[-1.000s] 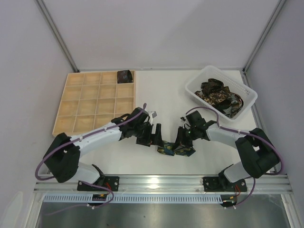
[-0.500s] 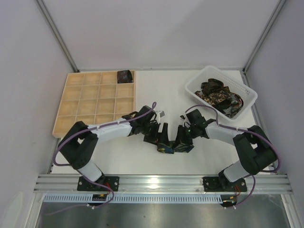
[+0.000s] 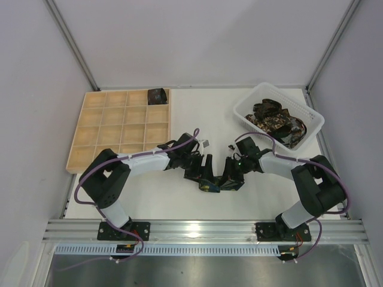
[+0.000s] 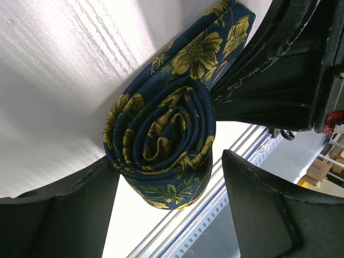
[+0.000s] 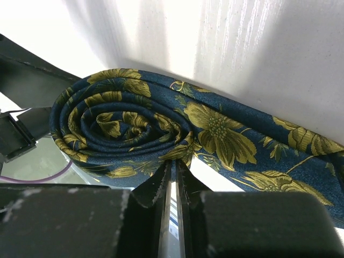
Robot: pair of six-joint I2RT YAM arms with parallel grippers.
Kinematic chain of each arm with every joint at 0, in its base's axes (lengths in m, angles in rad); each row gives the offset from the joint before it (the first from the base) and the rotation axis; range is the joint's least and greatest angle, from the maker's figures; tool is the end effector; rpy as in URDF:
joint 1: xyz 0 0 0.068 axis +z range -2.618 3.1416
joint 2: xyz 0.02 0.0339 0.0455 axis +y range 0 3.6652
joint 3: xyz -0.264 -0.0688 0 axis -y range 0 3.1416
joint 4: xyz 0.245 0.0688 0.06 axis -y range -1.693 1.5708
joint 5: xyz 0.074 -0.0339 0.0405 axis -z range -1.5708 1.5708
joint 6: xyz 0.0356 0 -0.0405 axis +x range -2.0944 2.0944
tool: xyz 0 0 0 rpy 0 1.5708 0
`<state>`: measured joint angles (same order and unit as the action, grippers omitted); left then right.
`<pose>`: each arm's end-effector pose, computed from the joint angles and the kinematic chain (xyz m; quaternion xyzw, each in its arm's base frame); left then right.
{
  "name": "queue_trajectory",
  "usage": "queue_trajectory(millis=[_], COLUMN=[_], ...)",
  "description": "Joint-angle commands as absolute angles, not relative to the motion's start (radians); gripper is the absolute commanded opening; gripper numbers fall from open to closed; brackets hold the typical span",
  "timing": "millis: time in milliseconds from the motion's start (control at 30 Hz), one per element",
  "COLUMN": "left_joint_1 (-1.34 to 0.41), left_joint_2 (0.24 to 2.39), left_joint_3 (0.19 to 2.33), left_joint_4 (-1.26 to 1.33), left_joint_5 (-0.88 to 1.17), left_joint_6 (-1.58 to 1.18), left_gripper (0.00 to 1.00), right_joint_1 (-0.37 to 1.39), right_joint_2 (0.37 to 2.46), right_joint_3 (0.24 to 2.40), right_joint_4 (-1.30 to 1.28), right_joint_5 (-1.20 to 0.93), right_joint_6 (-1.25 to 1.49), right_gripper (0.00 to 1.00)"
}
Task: Roll the ties
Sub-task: Roll the tie
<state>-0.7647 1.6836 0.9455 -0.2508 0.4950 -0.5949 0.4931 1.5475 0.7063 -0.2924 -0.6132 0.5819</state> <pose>0.2259 -0.2401 0.1674 0.1488 0.9195 -0.3574 0.0688 0.2242 0.1437 0.1414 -0.0241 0.9327 0.3589 0.0267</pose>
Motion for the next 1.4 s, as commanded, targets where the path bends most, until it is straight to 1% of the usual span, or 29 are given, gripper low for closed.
queue_trajectory(millis=[0, 100, 300, 367, 433, 600, 633, 700, 733, 767, 933, 1067, 1100, 1167, 1233, 1300, 1333, 1367], left_joint_1=[-0.764, -0.764, -0.767, -0.769, -0.773, -0.775, -0.775, -0.776, -0.775, -0.775, -0.775, -0.775, -0.775, -0.775, -0.767, -0.758, -0.755, -0.755], left_joint_2=[1.698, 1.701, 1.723, 1.729, 1.732, 1.703, 1.681, 1.657, 1.629, 1.611, 1.520, 1.428, 1.411, 1.373, 1.387, 1.469, 1.504, 1.541], left_joint_3=[0.946, 0.948, 0.945, 0.939, 0.933, 0.919, 0.916, 0.919, 0.919, 0.922, 0.936, 0.943, 0.951, 0.963, 1.020, 1.130, 1.173, 1.216], left_joint_4=[-0.202, -0.204, -0.248, -0.242, -0.238, -0.270, -0.279, -0.326, -0.342, -0.362, -0.489, -0.600, -0.597, -0.566, -0.560, -0.598, -0.623, -0.670], left_joint_5=[0.534, 0.548, 0.515, 0.514, 0.508, 0.450, 0.439, 0.401, 0.358, 0.332, 0.203, 0.127, 0.120, 0.107, 0.097, 0.106, 0.097, 0.089], left_joint_6=[-0.607, -0.609, -0.614, -0.617, -0.614, -0.615, -0.614, -0.609, -0.607, -0.604, -0.595, -0.617, -0.611, -0.569, -0.534, -0.485, -0.471, -0.438], left_gripper=[0.79, 0.77, 0.78, 0.74, 0.74, 0.81, 0.87, 0.91, 0.97, 0.99, 1.00, 1.00, 0.99, 0.92, 0.86, 0.76, 0.66, 0.60], right_joint_1=[0.491, 0.489, 0.489, 0.489, 0.489, 0.489, 0.489, 0.489, 0.489, 0.489, 0.491, 0.479, 0.476, 0.476, 0.476, 0.495, 0.511, 0.531], right_joint_2=[1.562, 1.563, 1.560, 1.557, 1.554, 1.536, 1.531, 1.523, 1.520, 1.517, 1.477, 1.483, 1.482, 1.441, 1.395, 1.315, 1.286, 1.248], right_joint_3=[0.739, 0.745, 0.744, 0.744, 0.744, 0.765, 0.776, 0.791, 0.799, 0.817, 0.885, 0.972, 0.998, 0.993, 0.924, 0.870, 0.836, 0.819], right_joint_4=[-0.265, -0.268, -0.268, -0.270, -0.275, -0.302, -0.311, -0.325, -0.343, -0.353, -0.417, -0.494, -0.518, -0.572, -0.571, -0.577, -0.606, -0.618], right_joint_5=[-0.603, -0.603, -0.598, -0.595, -0.594, -0.591, -0.592, -0.594, -0.594, -0.589, -0.586, -0.522, -0.494, -0.389, -0.338, -0.241, -0.150, -0.106], right_joint_6=[0.558, 0.560, 0.568, 0.568, 0.569, 0.572, 0.578, 0.583, 0.586, 0.591, 0.597, 0.580, 0.592, 0.630, 0.750, 0.892, 0.937, 0.974], right_gripper=[0.12, 0.11, 0.11, 0.11, 0.11, 0.12, 0.12, 0.13, 0.13, 0.14, 0.15, 0.19, 0.18, 0.18, 0.18, 0.16, 0.15, 0.14])
